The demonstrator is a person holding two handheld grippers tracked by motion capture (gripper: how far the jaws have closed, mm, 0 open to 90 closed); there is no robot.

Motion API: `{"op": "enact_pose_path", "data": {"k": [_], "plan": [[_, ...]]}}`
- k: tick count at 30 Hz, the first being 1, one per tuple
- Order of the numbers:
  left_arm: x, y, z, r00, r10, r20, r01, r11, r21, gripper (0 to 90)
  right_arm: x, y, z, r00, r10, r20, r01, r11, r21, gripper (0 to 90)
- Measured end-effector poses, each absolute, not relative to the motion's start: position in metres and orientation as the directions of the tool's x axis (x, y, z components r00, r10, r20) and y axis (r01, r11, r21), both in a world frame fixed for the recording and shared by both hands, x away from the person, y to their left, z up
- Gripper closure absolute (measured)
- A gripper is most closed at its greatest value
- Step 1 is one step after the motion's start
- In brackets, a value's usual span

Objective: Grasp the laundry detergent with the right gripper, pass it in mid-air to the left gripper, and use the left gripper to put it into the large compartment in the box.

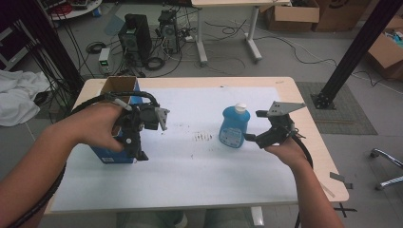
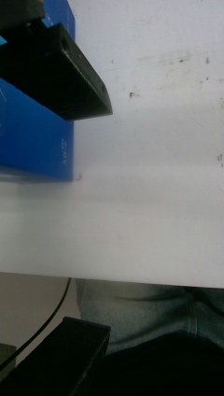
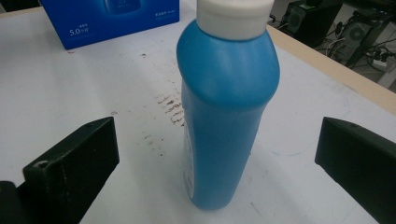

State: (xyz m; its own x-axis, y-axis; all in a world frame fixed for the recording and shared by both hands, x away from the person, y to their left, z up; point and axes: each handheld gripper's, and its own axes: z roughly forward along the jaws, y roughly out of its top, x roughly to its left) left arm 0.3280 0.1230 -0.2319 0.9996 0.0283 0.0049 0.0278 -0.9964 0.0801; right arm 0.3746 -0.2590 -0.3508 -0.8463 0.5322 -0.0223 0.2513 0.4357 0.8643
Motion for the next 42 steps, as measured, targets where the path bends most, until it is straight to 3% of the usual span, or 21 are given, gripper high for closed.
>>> {"op": "enact_pose_path", "data": {"k": [22, 42], "plan": [[0.328, 0.116, -0.231, 1.000, 0.022, 0.007, 0.022, -0.996, 0.084, 0.1, 0.395, -0.242, -0.400, -0.844, 0.536, 0.019, 0.282, 0.412, 0.866, 0.0], [0.331, 0.115, -0.233, 0.999, 0.033, 0.001, 0.033, -0.997, 0.072, 0.1, 0.406, -0.228, -0.424, -0.853, 0.522, -0.002, 0.223, 0.369, 0.902, 0.0]]}}
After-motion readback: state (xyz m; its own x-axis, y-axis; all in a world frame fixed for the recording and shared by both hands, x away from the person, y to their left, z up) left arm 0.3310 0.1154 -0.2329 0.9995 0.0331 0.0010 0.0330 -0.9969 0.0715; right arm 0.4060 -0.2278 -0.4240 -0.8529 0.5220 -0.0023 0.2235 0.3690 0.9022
